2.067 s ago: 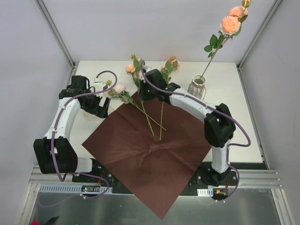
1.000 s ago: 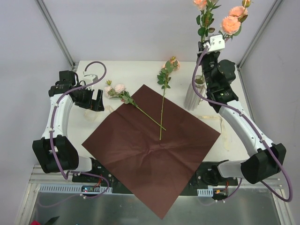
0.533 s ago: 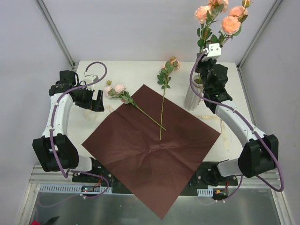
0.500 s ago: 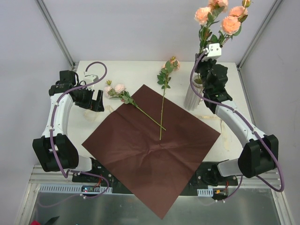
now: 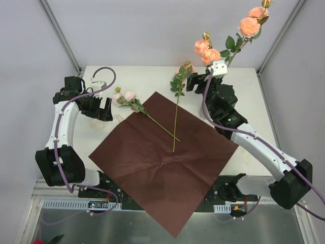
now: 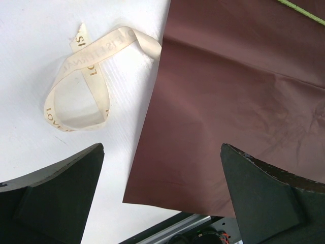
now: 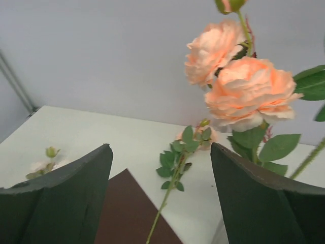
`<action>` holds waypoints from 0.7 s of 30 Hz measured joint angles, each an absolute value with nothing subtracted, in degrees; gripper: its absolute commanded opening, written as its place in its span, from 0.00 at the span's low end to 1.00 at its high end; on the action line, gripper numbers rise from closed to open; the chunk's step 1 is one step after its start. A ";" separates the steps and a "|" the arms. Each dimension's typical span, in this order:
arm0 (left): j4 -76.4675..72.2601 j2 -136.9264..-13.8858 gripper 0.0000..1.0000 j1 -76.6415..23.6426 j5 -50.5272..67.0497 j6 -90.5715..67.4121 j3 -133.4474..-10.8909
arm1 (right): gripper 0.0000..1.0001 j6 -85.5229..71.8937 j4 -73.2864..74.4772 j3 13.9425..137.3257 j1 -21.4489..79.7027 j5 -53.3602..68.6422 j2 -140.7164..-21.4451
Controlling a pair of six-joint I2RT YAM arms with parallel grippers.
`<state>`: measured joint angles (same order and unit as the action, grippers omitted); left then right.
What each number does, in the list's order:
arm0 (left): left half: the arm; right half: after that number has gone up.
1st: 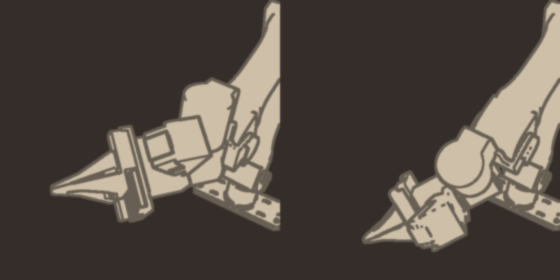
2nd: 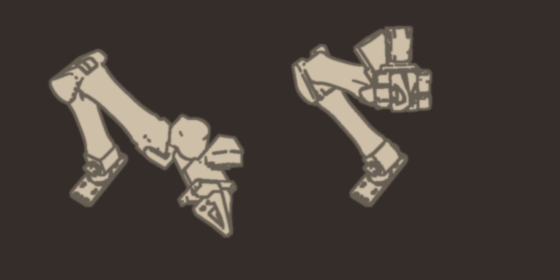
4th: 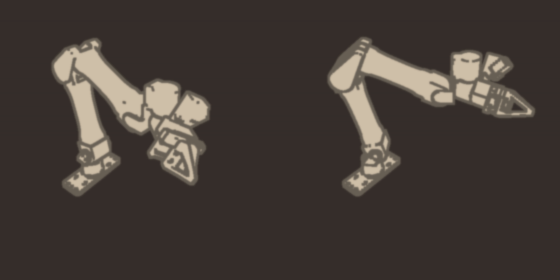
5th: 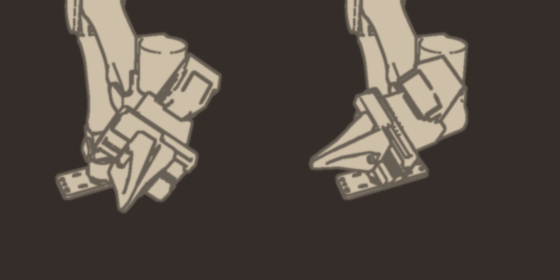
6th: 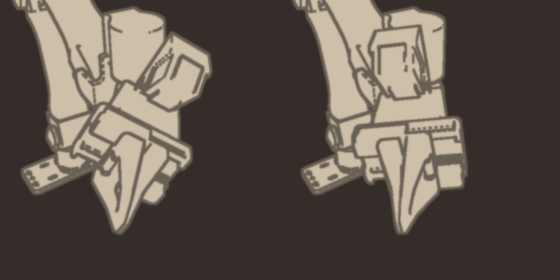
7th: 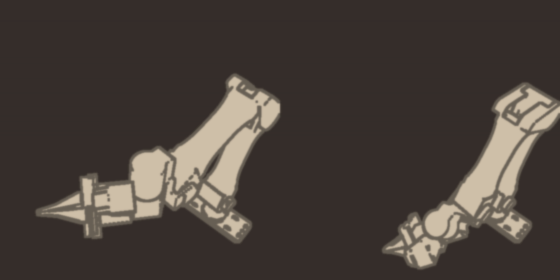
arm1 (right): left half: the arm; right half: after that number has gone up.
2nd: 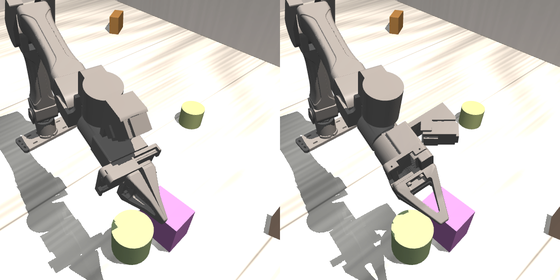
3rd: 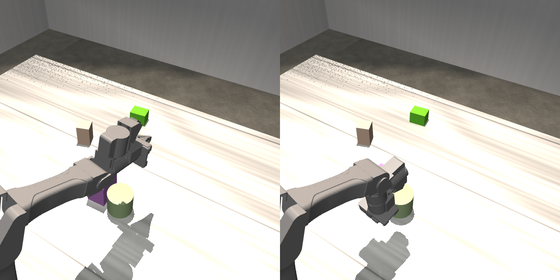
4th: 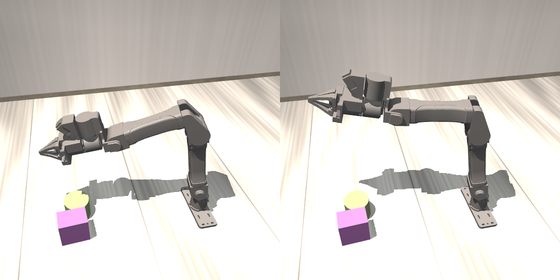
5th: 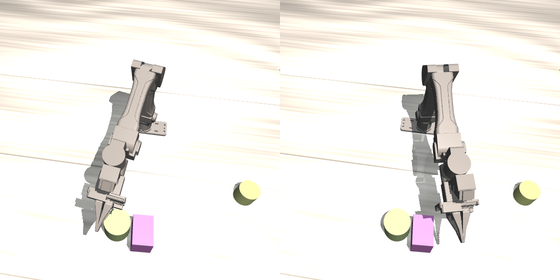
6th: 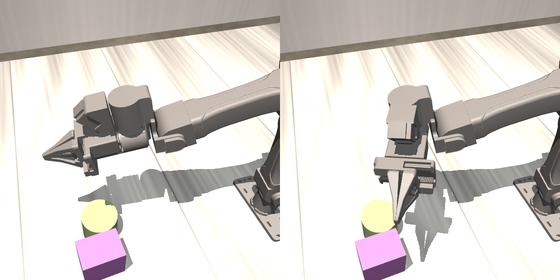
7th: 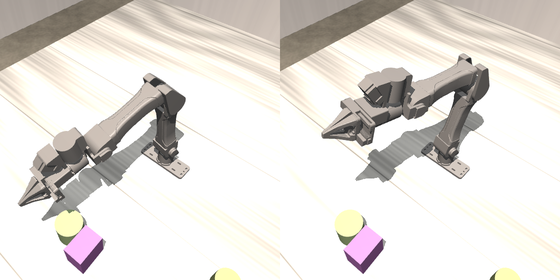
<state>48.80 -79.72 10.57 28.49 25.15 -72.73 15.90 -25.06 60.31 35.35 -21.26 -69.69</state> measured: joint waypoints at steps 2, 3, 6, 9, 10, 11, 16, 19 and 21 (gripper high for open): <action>48.80 -79.72 0.99 10.57 28.49 25.12 -72.73 | 0.81 15.90 -22.85 61.80 38.02 -20.64 -70.72; 48.80 -79.72 0.99 10.57 28.49 25.15 -72.73 | 0.81 15.73 -21.43 62.96 38.85 -19.92 -71.77; 48.80 -79.72 0.99 10.57 28.49 25.15 -72.71 | 0.81 15.38 -15.66 68.86 39.51 -14.02 -77.91; 48.77 -79.70 0.99 10.57 28.45 25.19 -72.62 | 0.80 15.46 -6.70 79.94 39.18 -2.66 -89.45; 48.80 -79.70 0.99 10.57 28.42 25.19 -72.58 | 0.80 15.84 -2.00 84.73 39.07 1.89 -94.26; 48.80 -79.70 0.99 10.57 28.42 25.21 -72.49 | 0.80 16.34 2.72 90.39 39.00 5.98 -99.37; 48.82 -79.70 0.99 10.57 28.45 25.30 -72.49 | 0.80 19.62 18.26 109.30 39.11 17.93 -120.75; 48.82 -79.70 0.99 10.57 28.42 25.34 -72.49 | 0.80 20.51 24.64 110.32 39.13 20.16 -126.54; 48.82 -79.70 0.99 10.57 28.38 25.47 -72.49 | 0.79 20.64 27.27 110.52 39.13 20.67 -128.81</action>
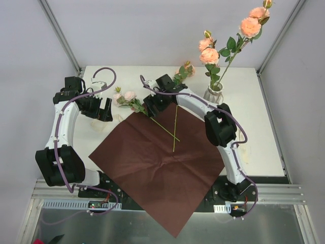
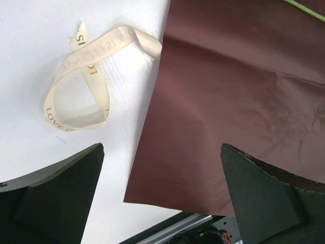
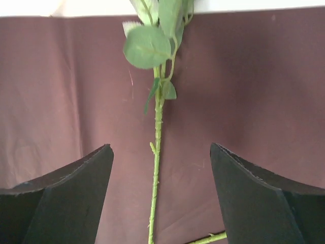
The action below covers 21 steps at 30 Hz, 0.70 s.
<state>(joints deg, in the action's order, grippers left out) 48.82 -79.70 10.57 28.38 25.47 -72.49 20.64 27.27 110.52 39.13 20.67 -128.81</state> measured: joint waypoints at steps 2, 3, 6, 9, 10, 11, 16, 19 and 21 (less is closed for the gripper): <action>48.82 -79.70 0.99 10.57 28.36 25.63 -72.49 | 0.79 20.69 28.91 110.83 39.24 20.88 -130.08; 48.82 -79.72 0.99 10.57 28.36 25.78 -72.49 | 0.78 20.73 29.45 110.96 39.31 20.84 -130.34; 48.82 -79.88 0.99 10.57 28.38 26.13 -72.49 | 0.77 21.28 29.93 111.70 39.86 20.71 -130.37; 48.82 -80.68 0.99 10.57 28.38 26.22 -72.49 | 0.73 21.82 29.87 112.77 41.08 20.18 -130.43; 48.82 -81.06 0.99 10.57 28.38 26.24 -72.49 | 0.73 22.02 29.87 113.23 41.56 19.94 -130.69; 48.82 -81.34 0.99 10.59 28.38 26.24 -72.49 | 0.72 22.20 29.87 113.75 42.04 19.75 -131.07; 48.82 -82.19 0.99 10.59 28.38 26.41 -72.49 | 0.68 23.20 30.63 115.68 43.51 18.96 -134.10; 48.82 -82.19 0.99 10.59 28.38 26.46 -72.49 | 0.66 23.59 31.81 117.21 43.64 18.09 -136.59; 48.82 -82.19 0.99 10.59 28.36 26.46 -72.49 | 0.64 23.66 32.29 117.93 43.59 17.37 -137.71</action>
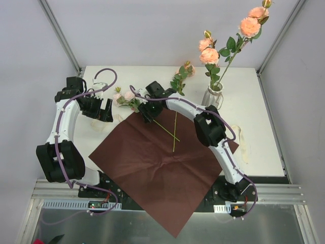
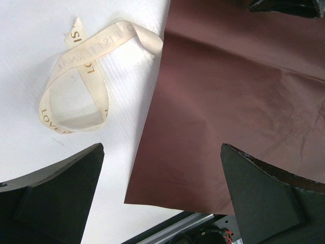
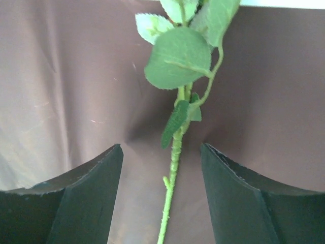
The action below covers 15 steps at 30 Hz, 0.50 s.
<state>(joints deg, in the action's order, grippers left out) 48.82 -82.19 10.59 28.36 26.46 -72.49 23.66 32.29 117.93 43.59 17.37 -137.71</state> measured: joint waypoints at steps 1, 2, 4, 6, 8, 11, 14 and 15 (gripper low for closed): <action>48.82 -82.19 0.99 10.59 28.36 26.46 -72.49 | 0.64 23.66 32.45 118.08 43.57 16.97 -138.15; 48.82 -82.19 0.99 10.59 28.36 26.46 -72.49 | 0.63 23.70 32.47 118.17 43.51 16.73 -138.39; 48.82 -82.19 0.99 10.59 28.36 26.46 -72.49 | 0.59 23.73 32.80 118.63 43.48 15.99 -138.41; 48.82 -82.17 0.99 10.59 28.36 26.48 -72.49 | 0.52 23.77 32.91 118.83 43.51 15.49 -138.41; 48.82 -82.17 0.99 10.59 28.32 26.48 -72.49 | 0.44 23.81 33.04 118.93 43.62 15.16 -138.47; 48.82 -81.95 0.99 10.59 28.12 26.52 -72.44 | 0.33 23.81 33.28 119.00 43.90 14.00 -138.76; 48.86 -81.28 0.99 10.59 27.92 26.61 -72.18 | 0.20 23.77 33.80 120.09 44.56 11.68 -139.55; 48.93 -81.03 0.99 10.59 27.92 26.63 -72.16 | 0.12 23.88 33.95 120.36 44.84 10.76 -139.72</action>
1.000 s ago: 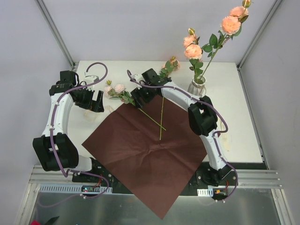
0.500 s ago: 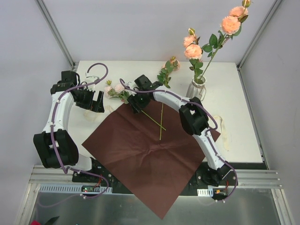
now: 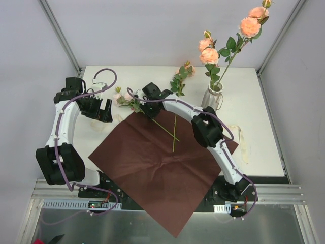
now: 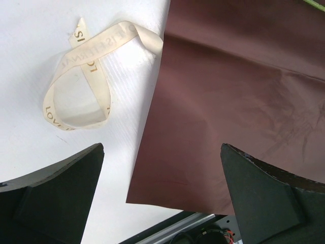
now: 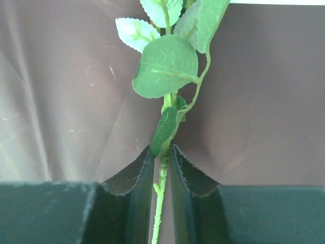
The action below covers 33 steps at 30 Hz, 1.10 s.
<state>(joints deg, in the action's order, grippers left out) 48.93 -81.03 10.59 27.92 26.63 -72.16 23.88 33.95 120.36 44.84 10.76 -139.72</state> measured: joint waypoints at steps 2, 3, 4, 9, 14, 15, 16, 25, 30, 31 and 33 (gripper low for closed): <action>48.93 -80.29 0.99 10.59 27.83 26.68 -72.12 | 0.06 24.23 34.15 120.77 45.63 8.34 -139.92; 48.95 -79.85 0.99 10.59 27.81 26.70 -72.07 | 0.01 24.21 34.20 120.81 46.06 7.11 -139.96; 48.97 -79.37 0.99 10.59 27.79 26.70 -72.05 | 0.01 24.21 34.20 120.84 46.44 6.00 -139.96; 49.32 -76.97 0.99 10.66 27.05 26.70 -71.94 | 0.01 23.49 32.47 119.04 48.29 1.21 -139.09; 49.80 -76.27 0.99 12.93 26.57 26.26 -72.03 | 0.01 21.34 29.02 113.56 48.97 -0.36 -135.17; 49.91 -76.27 0.99 13.58 26.57 26.06 -72.12 | 0.01 20.97 28.60 112.99 48.97 -0.62 -134.15; 50.09 -76.27 0.99 14.59 26.81 25.87 -72.40 | 0.01 20.58 27.92 112.51 48.95 -0.82 -132.88; 50.46 -75.81 0.99 26.00 32.36 23.16 -78.89 | 0.01 19.94 19.05 116.01 47.99 -2.35 -116.22; 51.99 -74.52 0.99 25.93 35.57 23.16 -78.94 | 0.01 20.18 13.37 117.67 46.15 -2.76 -106.89; 52.18 -74.19 0.99 25.93 36.16 23.18 -78.94 | 0.01 20.25 11.79 116.99 45.56 -2.79 -104.92; 52.60 -73.49 0.99 25.93 37.47 23.35 -78.94 | 0.01 20.84 5.85 111.59 44.21 -2.87 -99.15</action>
